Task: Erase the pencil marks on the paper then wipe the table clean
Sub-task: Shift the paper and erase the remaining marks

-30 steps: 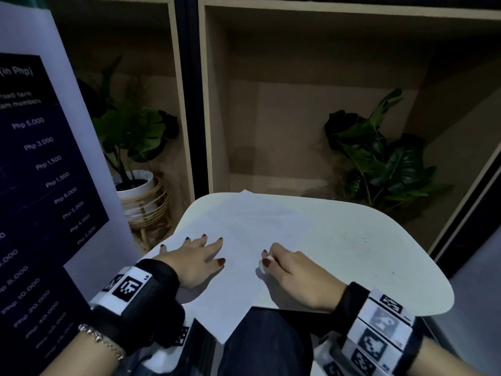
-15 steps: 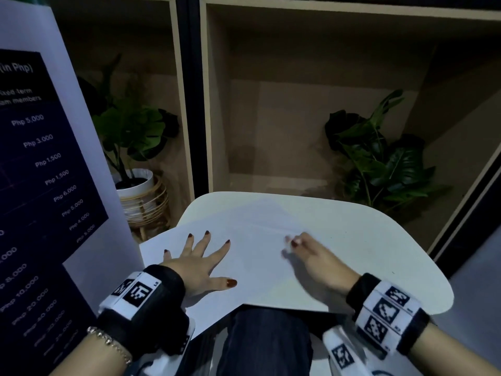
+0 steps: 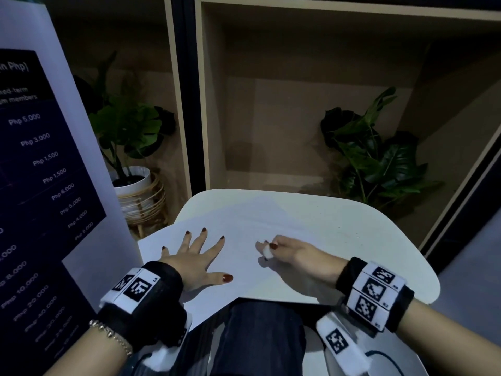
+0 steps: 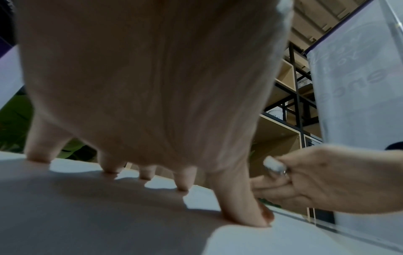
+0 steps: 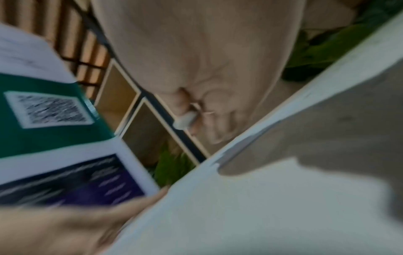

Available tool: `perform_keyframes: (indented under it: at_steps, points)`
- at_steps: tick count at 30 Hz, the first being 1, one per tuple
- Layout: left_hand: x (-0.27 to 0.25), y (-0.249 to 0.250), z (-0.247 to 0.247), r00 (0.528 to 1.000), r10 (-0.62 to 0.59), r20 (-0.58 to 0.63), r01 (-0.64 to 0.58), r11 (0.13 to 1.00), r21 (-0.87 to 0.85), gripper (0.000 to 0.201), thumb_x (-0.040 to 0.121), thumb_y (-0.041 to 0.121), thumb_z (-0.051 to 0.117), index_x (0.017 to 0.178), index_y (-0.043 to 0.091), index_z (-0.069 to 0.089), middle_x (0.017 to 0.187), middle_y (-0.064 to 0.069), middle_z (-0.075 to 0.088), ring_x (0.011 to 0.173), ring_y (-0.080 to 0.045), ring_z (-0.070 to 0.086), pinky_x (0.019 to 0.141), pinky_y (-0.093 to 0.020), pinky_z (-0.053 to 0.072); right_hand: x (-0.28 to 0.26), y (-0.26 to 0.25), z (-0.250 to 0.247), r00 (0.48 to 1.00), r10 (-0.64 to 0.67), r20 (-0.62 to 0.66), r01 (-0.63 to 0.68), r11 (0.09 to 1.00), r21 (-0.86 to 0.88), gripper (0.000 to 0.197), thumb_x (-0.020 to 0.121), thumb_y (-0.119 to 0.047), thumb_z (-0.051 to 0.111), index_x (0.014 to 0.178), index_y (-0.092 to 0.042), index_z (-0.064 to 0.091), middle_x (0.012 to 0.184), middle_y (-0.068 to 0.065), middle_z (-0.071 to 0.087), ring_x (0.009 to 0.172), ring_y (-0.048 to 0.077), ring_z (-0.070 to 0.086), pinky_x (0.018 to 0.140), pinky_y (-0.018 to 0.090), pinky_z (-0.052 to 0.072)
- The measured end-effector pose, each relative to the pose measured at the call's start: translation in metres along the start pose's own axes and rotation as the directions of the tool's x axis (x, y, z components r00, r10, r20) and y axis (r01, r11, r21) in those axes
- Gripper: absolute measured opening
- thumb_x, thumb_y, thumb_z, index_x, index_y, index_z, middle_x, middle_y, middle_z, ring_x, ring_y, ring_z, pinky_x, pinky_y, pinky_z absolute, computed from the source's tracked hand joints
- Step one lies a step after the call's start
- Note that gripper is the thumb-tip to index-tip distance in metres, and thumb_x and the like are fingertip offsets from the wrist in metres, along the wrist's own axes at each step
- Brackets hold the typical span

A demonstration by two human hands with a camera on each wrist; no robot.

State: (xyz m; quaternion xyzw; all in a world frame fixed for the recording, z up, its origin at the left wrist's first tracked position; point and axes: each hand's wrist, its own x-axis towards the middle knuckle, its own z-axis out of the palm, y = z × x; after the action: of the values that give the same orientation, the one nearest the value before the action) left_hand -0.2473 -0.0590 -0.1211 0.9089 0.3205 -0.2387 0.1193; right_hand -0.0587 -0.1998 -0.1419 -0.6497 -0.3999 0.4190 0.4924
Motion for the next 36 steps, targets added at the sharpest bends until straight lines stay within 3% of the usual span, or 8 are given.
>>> perform_keyframes:
  at_steps: [4, 9, 15, 18, 21, 24, 31, 36]
  points:
    - [0.003, -0.003, 0.001, 1.000, 0.006, -0.005, -0.006, 1.000, -0.001, 0.086, 0.090, 0.073, 0.034, 0.151, 0.042, -0.018, 0.159, 0.000, -0.031, 0.146, -0.029, -0.026, 0.116, -0.064, 0.000, 0.005, -0.013, -0.030, 0.964, 0.060, -0.259, -0.194, 0.825, -0.530, 0.019, 0.107, -0.022, 0.037, 0.094, -0.011, 0.045, 0.084, -0.003, 0.049, 0.091, 0.021, 0.051, 0.084, 0.029, 0.035]
    - [0.001, -0.011, -0.007, 1.000, 0.026, -0.003, -0.026, 1.000, -0.002, 0.081, 0.096, 0.063, 0.039, 0.154, 0.039, -0.012, 0.162, 0.004, -0.023, 0.150, -0.024, -0.017, 0.118, -0.059, 0.007, -0.031, -0.002, -0.013, 0.980, 0.062, 0.190, 0.051, 0.840, -0.540, 0.020, 0.107, -0.031, 0.035, 0.108, -0.026, 0.054, 0.139, 0.001, 0.056, 0.138, 0.009, 0.040, 0.109, 0.020, 0.027]
    - [0.001, -0.029, -0.020, 0.974, 0.046, -0.223, -0.094, 0.973, -0.209, 0.066, 0.098, 0.043, 0.053, 0.155, 0.028, 0.022, 0.159, 0.003, 0.029, 0.143, -0.020, 0.030, 0.114, -0.036, 0.028, -0.036, -0.010, -0.034, 0.996, -0.070, -0.053, 0.013, 0.722, -0.692, 0.029, 0.107, -0.033, 0.032, 0.090, -0.015, 0.045, 0.099, 0.009, 0.063, 0.092, 0.030, 0.058, 0.087, 0.041, 0.042]
    - [-0.002, -0.034, -0.027, 0.842, -0.105, -0.530, -0.192, 0.859, -0.475, 0.010, 0.095, 0.026, 0.064, 0.095, 0.024, 0.074, 0.099, 0.002, 0.073, 0.092, -0.019, 0.067, 0.086, -0.036, 0.052, -0.046, -0.011, -0.019, 0.992, -0.110, 0.060, 0.121, 0.735, -0.667, 0.031, 0.107, -0.036, 0.031, 0.091, -0.013, 0.046, 0.094, 0.001, 0.062, 0.089, 0.024, 0.057, 0.086, 0.036, 0.042]
    - [-0.007, -0.047, -0.033, 0.786, -0.200, -0.585, -0.200, 0.813, -0.547, 0.037, 0.093, 0.028, 0.065, 0.059, 0.015, 0.065, 0.067, 0.001, 0.070, 0.075, -0.019, 0.067, 0.076, -0.037, 0.054, -0.051, -0.009, -0.011, 0.988, -0.120, 0.099, 0.156, 0.726, -0.670, 0.029, 0.106, -0.038, 0.031, 0.086, -0.019, 0.042, 0.082, -0.007, 0.058, 0.078, 0.018, 0.056, 0.075, 0.032, 0.040]
    - [-0.011, -0.059, -0.034, 0.778, -0.259, -0.572, -0.160, 0.799, -0.579, 0.020, 0.092, 0.009, 0.061, 0.073, 0.014, 0.066, 0.069, 0.007, 0.067, 0.077, -0.007, 0.064, 0.071, -0.025, 0.048, -0.049, -0.003, -0.009, 0.986, -0.117, 0.119, 0.166, 0.643, -0.747, 0.026, 0.106, -0.037, 0.031, 0.084, -0.024, 0.036, 0.075, -0.010, 0.052, 0.069, 0.009, 0.051, 0.066, 0.025, 0.035]
    - [0.006, -0.075, -0.024, 0.803, -0.292, -0.519, -0.088, 0.803, -0.589, 0.011, 0.084, 0.023, 0.076, 0.088, 0.023, 0.066, 0.091, 0.002, 0.072, 0.090, -0.022, 0.064, 0.088, -0.040, 0.051, -0.044, -0.009, -0.006, 0.989, -0.144, 0.026, 0.108, 0.603, -0.790, 0.022, 0.106, -0.036, 0.032, 0.085, -0.028, 0.035, 0.086, -0.007, 0.060, 0.076, 0.017, 0.055, 0.067, 0.032, 0.033]
    - [0.007, -0.074, -0.019, 0.951, -0.049, -0.307, -0.072, 0.925, -0.372, 0.088, 0.079, 0.043, 0.078, 0.151, 0.033, 0.028, 0.157, 0.001, 0.022, 0.143, -0.023, 0.025, 0.116, -0.040, 0.027, -0.054, -0.012, 0.022, 0.950, -0.122, 0.286, 0.275, 0.761, -0.588, 0.015, 0.105, -0.037, 0.030, 0.091, -0.037, 0.038, 0.129, -0.021, 0.060, 0.124, -0.010, 0.049, 0.100, 0.025, 0.041]
